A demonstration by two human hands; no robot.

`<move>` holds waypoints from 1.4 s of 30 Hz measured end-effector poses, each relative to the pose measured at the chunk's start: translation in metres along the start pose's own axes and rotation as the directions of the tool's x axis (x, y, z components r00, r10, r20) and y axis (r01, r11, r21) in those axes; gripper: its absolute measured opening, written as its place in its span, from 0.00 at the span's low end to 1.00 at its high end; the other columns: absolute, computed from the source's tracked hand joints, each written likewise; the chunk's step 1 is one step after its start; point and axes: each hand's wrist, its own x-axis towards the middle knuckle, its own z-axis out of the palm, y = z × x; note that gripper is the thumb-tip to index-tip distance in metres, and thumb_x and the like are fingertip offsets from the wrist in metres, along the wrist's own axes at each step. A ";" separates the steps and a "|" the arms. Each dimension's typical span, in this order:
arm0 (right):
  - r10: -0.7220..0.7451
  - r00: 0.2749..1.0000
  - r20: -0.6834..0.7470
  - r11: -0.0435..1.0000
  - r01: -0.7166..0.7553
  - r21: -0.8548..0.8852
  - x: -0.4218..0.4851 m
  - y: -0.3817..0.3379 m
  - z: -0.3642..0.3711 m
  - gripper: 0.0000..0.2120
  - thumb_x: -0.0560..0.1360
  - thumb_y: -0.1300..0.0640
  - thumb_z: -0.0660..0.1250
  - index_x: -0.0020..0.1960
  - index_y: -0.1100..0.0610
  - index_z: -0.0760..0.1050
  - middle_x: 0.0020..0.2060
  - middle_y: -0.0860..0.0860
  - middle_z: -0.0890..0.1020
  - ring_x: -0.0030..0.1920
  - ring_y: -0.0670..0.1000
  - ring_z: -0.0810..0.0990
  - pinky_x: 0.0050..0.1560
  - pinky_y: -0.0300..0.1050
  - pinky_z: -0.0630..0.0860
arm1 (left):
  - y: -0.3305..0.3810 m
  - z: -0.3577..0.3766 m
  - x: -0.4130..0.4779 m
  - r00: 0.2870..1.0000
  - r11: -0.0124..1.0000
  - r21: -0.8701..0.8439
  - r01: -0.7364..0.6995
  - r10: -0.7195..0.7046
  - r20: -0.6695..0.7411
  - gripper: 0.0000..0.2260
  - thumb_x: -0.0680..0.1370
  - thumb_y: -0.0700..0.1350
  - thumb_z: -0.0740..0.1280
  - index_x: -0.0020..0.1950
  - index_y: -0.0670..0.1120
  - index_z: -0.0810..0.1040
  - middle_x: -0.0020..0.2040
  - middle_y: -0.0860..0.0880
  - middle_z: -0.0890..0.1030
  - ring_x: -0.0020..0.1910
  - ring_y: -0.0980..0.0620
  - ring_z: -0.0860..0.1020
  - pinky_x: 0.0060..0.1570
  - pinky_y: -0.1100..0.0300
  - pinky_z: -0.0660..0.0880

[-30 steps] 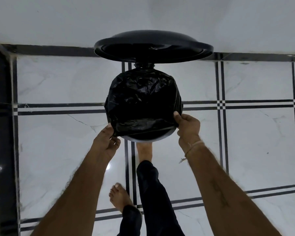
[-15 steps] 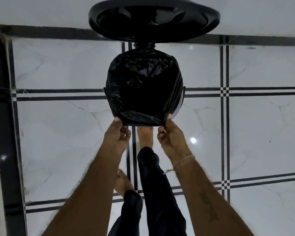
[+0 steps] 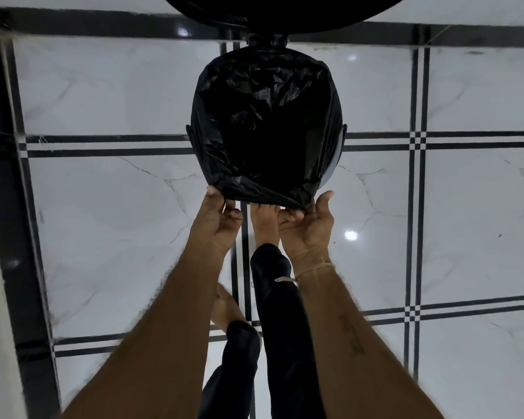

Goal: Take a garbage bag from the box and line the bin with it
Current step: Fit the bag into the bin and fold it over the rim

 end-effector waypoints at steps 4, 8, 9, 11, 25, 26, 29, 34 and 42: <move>0.022 1.000 -0.007 1.000 -0.022 -0.020 0.008 0.000 0.002 0.26 0.80 0.33 0.61 0.39 0.55 0.72 0.20 0.48 0.70 0.17 0.45 0.65 0.27 0.33 0.60 | 0.003 -0.005 0.003 0.998 1.000 0.023 0.019 -0.020 0.058 0.09 0.85 0.50 0.63 0.48 0.50 0.78 0.45 0.55 0.78 0.37 0.60 0.73 0.29 0.69 0.67; 0.024 1.000 0.004 0.999 -0.024 -0.041 0.013 -0.005 0.010 0.29 0.81 0.32 0.61 0.40 0.58 0.78 0.22 0.49 0.72 0.17 0.46 0.67 0.25 0.35 0.74 | 0.007 -0.005 0.008 0.996 0.997 0.077 0.029 -0.035 0.078 0.09 0.86 0.48 0.61 0.48 0.50 0.77 0.45 0.55 0.77 0.36 0.60 0.73 0.27 0.69 0.67; 0.027 0.999 0.028 0.999 -0.026 -0.034 0.013 -0.007 0.010 0.29 0.81 0.34 0.61 0.40 0.58 0.80 0.23 0.50 0.74 0.18 0.47 0.70 0.25 0.41 0.78 | 0.008 -0.003 0.009 0.997 0.994 0.101 0.031 -0.038 0.072 0.08 0.86 0.46 0.62 0.49 0.50 0.77 0.45 0.55 0.78 0.35 0.61 0.73 0.27 0.69 0.67; 0.026 0.998 0.060 0.998 -0.023 -0.058 0.011 -0.011 0.008 0.28 0.82 0.37 0.63 0.39 0.59 0.85 0.25 0.50 0.78 0.21 0.47 0.74 0.27 0.45 0.81 | 0.011 0.000 0.011 0.998 0.989 0.145 0.025 -0.034 0.055 0.08 0.85 0.41 0.63 0.48 0.50 0.77 0.44 0.54 0.78 0.33 0.61 0.74 0.27 0.69 0.67; -0.043 0.986 -0.163 0.951 -0.010 -0.309 0.042 -0.048 0.018 0.23 0.87 0.44 0.55 0.39 0.55 0.73 0.20 0.46 0.69 0.17 0.43 0.65 0.18 0.32 0.60 | 0.037 0.007 0.014 1.000 0.991 0.130 -0.002 0.001 0.004 0.11 0.84 0.53 0.65 0.48 0.50 0.82 0.37 0.57 0.85 0.34 0.58 0.78 0.27 0.66 0.69; -0.066 0.986 -0.152 0.950 0.016 -0.312 0.043 -0.053 0.020 0.26 0.86 0.42 0.56 0.35 0.55 0.74 0.20 0.46 0.68 0.17 0.42 0.65 0.19 0.32 0.61 | 0.038 0.006 0.014 1.000 0.990 0.138 -0.001 0.001 0.002 0.11 0.84 0.53 0.65 0.48 0.50 0.83 0.37 0.57 0.85 0.35 0.58 0.77 0.27 0.66 0.69; -0.139 0.985 -0.100 0.911 0.087 -0.404 0.041 -0.071 0.022 0.25 0.84 0.40 0.60 0.35 0.55 0.76 0.23 0.46 0.68 0.22 0.43 0.66 0.25 0.33 0.66 | 0.039 0.005 0.018 1.000 0.992 0.128 0.008 -0.009 0.004 0.11 0.84 0.53 0.66 0.48 0.49 0.83 0.38 0.56 0.85 0.37 0.58 0.77 0.28 0.66 0.70; -0.168 0.978 -0.123 0.888 0.096 -0.450 0.051 -0.080 0.033 0.14 0.84 0.49 0.64 0.53 0.60 0.81 0.40 0.52 0.86 0.39 0.48 0.85 0.43 0.39 0.83 | 0.042 0.001 0.020 1.000 0.988 0.151 0.021 -0.022 0.006 0.10 0.83 0.53 0.66 0.51 0.48 0.81 0.43 0.54 0.82 0.38 0.58 0.75 0.29 0.67 0.70; -0.242 0.952 -0.189 0.853 0.116 -0.508 0.055 -0.074 0.039 0.20 0.84 0.49 0.66 0.68 0.63 0.78 0.52 0.55 0.87 0.53 0.53 0.86 0.57 0.47 0.85 | 0.051 0.000 0.035 0.998 0.980 0.199 0.027 -0.015 -0.061 0.14 0.83 0.56 0.64 0.47 0.48 0.79 0.41 0.54 0.78 0.30 0.61 0.76 0.26 0.67 0.72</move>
